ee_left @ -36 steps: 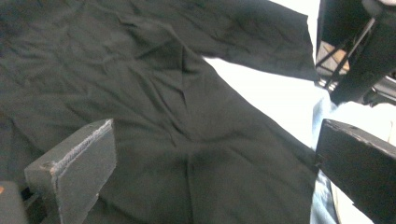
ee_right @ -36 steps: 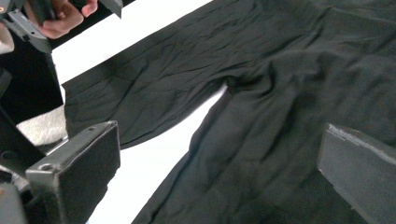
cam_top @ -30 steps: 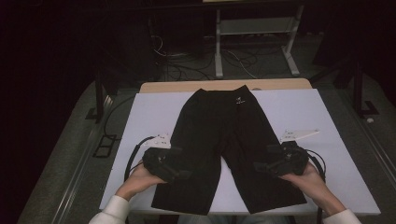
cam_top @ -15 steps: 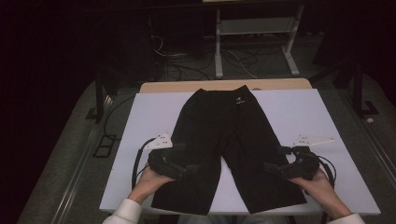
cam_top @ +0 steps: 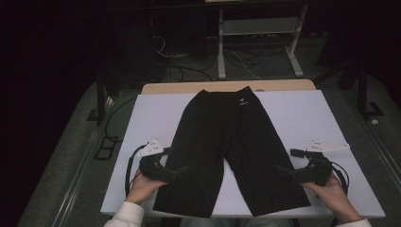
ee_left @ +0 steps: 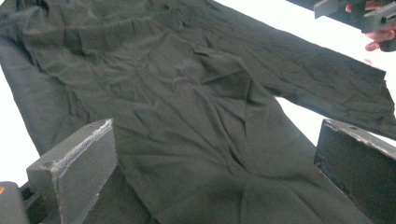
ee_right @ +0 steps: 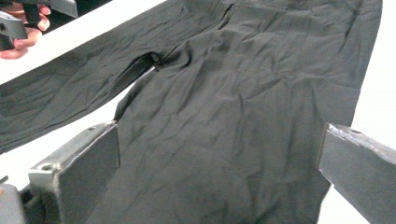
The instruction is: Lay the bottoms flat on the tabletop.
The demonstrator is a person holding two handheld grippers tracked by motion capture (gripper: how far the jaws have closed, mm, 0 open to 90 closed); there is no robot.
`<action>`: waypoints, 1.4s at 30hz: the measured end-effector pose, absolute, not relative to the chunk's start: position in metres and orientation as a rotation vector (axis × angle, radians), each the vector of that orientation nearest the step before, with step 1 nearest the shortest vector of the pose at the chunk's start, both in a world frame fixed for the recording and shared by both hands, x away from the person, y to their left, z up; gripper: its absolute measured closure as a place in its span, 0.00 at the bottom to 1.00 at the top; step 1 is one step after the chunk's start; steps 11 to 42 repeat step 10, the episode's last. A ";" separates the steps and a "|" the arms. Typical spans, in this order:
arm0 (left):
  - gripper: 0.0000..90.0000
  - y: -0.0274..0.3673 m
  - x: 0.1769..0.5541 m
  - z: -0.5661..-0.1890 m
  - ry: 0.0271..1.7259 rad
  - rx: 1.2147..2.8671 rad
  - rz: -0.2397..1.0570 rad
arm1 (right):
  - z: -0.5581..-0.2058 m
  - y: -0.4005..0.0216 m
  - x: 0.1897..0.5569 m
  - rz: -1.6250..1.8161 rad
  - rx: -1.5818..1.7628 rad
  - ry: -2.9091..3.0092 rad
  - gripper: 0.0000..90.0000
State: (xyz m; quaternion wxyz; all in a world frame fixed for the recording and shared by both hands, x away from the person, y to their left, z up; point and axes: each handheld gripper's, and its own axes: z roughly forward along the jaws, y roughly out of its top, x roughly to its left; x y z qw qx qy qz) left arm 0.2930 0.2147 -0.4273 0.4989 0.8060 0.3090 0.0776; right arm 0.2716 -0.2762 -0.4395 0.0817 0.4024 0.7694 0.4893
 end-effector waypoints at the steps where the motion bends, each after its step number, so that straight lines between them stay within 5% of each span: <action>1: 0.00 0.216 0.293 -0.427 0.751 1.940 0.190 | -0.440 -0.278 0.272 1.457 1.211 2.296 0.00; 42: 0.00 0.226 0.293 -0.431 0.793 1.931 0.203 | -0.443 -0.283 0.270 1.416 1.220 2.314 0.00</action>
